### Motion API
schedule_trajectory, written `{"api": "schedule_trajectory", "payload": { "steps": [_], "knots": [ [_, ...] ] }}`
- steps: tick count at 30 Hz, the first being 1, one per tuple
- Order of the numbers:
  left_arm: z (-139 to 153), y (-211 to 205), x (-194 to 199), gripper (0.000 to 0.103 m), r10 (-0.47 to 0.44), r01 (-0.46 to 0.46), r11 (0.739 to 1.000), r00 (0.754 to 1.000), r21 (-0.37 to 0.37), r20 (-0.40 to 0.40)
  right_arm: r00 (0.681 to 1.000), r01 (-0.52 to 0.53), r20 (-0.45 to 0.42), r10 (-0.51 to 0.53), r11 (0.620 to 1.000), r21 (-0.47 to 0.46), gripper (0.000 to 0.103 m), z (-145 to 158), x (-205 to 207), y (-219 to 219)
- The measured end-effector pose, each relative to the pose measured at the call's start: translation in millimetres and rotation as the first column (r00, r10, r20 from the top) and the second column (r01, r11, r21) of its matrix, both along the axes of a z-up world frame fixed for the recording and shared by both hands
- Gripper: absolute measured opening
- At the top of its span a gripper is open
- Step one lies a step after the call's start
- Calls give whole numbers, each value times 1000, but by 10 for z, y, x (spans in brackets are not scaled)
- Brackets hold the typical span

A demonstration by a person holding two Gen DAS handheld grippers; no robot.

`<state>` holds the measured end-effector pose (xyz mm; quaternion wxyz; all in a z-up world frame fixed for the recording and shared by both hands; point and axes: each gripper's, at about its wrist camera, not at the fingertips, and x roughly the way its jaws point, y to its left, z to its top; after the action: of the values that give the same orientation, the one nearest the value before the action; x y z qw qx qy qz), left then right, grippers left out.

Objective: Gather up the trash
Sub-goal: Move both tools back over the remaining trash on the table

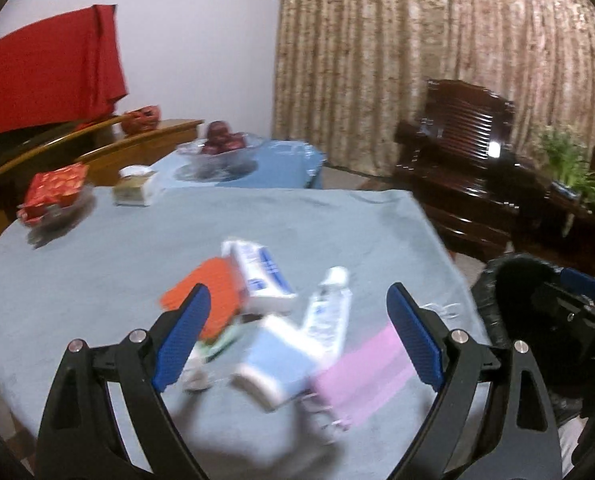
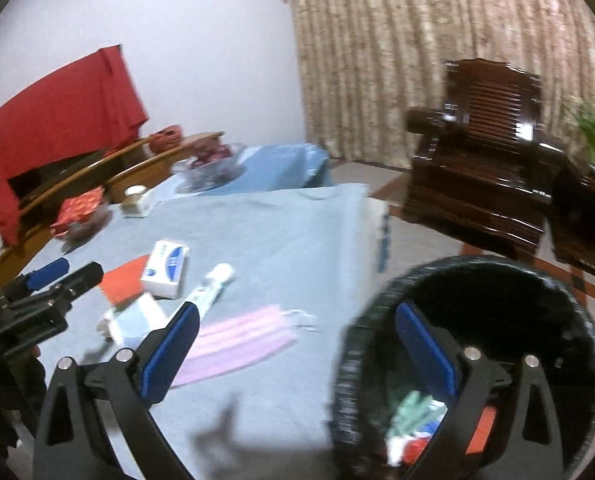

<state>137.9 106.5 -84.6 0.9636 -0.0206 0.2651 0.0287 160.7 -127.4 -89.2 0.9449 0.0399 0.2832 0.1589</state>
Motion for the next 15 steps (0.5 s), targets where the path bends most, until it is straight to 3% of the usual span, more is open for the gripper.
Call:
{"api": "schedule_trajectory", "payload": {
  "steps": [7, 15],
  "knots": [
    [-122, 369, -121, 87, 70, -70, 997, 997, -8, -22, 997, -77, -33, 77, 997, -9, 97, -206, 52, 492],
    [-292, 579, -81, 87, 111, -112, 994, 993, -14, -51, 992, -90, -99, 84, 994, -55, 97, -564, 228, 775]
  ]
}}
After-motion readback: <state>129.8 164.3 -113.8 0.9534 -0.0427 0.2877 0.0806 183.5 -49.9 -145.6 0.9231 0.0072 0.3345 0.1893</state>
